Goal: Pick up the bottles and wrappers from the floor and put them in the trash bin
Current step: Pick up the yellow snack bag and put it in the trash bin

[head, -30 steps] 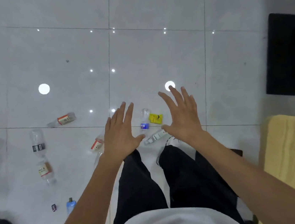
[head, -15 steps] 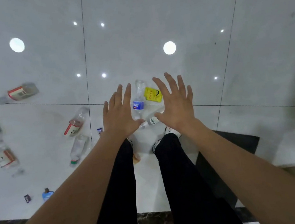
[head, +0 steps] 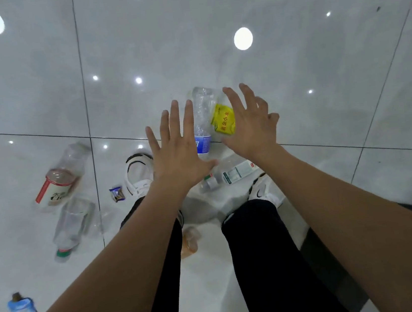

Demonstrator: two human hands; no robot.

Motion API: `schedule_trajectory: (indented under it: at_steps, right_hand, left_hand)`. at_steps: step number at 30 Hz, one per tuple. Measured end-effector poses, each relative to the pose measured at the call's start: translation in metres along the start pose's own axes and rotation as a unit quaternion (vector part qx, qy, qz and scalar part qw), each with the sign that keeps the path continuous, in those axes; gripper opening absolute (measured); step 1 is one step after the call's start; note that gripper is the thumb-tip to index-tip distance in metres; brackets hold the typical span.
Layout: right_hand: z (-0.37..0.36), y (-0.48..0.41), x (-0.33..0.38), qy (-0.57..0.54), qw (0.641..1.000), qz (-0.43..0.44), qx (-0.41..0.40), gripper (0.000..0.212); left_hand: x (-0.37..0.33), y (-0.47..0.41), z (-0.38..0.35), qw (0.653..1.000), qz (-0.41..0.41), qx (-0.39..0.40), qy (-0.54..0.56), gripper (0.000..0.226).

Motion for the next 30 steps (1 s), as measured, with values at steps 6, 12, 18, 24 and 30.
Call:
schedule_trajectory:
  at_steps: [6,12,18,24,30]
  right_hand:
    - [-0.074,-0.035,-0.021,0.007,1.000,-0.020,0.017,0.103]
    - [-0.087,-0.026,-0.016,0.018,1.000,0.014,0.021,0.080]
    - [-0.035,0.021,-0.015,0.000,1.000,-0.005,0.023,0.088]
    - [0.045,0.091,0.006,0.022,0.999,0.036,0.005,0.085]
    - [0.138,0.192,0.061,-0.033,0.996,0.082,0.001,0.086]
  left_hand:
    - [0.010,-0.032,-0.052,0.999,0.024,0.012,0.033,0.132]
    - [0.006,-0.006,-0.066,0.998,0.037,0.027,0.052,0.138]
    - [0.002,0.039,-0.034,0.999,0.033,0.015,0.040,0.131]
    - [-0.013,0.076,0.039,1.000,0.003,-0.004,0.025,0.136]
    - [-0.006,0.147,0.143,0.996,-0.061,0.031,-0.053,0.132]
Point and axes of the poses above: each hand's wrist, its own y-axis away from the middle knuckle, its own z-axis out of the back of the hand, x = y × z, the point moved 3 cm from there along -y, towards the middle knuckle, and after that the axes turned 9 degrees about z, right-handed, at the moved point
